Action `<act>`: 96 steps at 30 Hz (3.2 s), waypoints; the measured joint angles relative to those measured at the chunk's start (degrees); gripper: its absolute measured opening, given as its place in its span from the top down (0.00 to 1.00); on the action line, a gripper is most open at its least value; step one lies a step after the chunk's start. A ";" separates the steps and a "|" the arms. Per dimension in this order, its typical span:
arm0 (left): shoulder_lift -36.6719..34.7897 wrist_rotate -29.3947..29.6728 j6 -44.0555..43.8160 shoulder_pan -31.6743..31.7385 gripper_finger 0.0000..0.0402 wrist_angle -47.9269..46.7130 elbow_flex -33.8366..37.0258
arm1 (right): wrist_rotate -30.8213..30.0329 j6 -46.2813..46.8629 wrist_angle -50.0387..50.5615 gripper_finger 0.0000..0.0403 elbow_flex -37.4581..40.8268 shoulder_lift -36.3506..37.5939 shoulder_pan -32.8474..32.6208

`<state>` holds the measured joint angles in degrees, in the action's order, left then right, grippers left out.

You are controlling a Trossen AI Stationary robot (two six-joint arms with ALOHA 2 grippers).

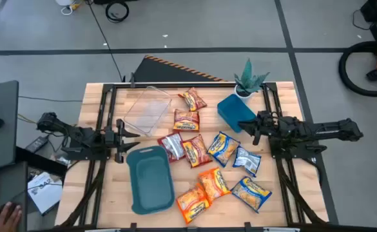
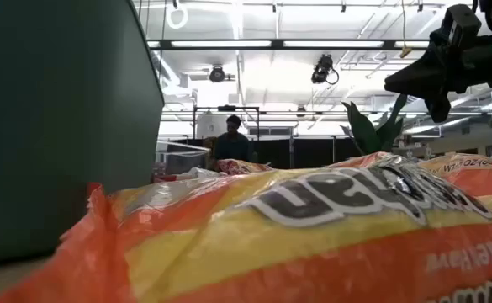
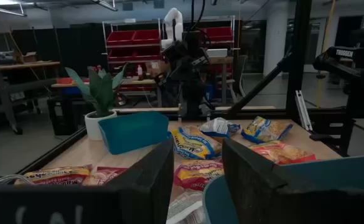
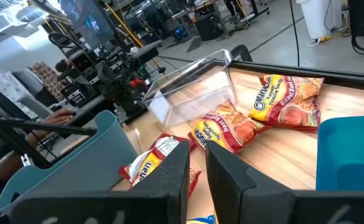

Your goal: Sort Maruchan noodles

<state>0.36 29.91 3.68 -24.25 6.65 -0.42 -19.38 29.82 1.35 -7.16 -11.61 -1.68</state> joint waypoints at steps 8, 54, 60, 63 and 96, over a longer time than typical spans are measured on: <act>0.00 0.00 0.00 0.02 0.65 0.00 0.00 | 0.00 0.00 0.00 0.85 -0.02 0.00 0.00; 0.00 0.00 0.00 0.01 0.65 0.41 0.00 | 0.00 0.00 0.01 0.85 -0.01 0.01 0.00; 0.00 0.00 -0.24 0.02 0.65 4.57 0.02 | -1.53 0.04 -3.61 0.85 -0.02 0.02 0.05; 0.00 -0.01 -3.16 0.01 0.65 8.21 0.02 | -1.53 0.02 -5.99 0.85 0.00 0.00 0.05; 0.00 12.38 -10.27 0.04 0.65 13.27 -0.17 | 10.45 -17.28 7.28 0.85 -22.21 -34.45 2.94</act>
<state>0.36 42.29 -6.59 -24.21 19.93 -0.59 -8.93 12.55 8.63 -29.38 -46.06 1.26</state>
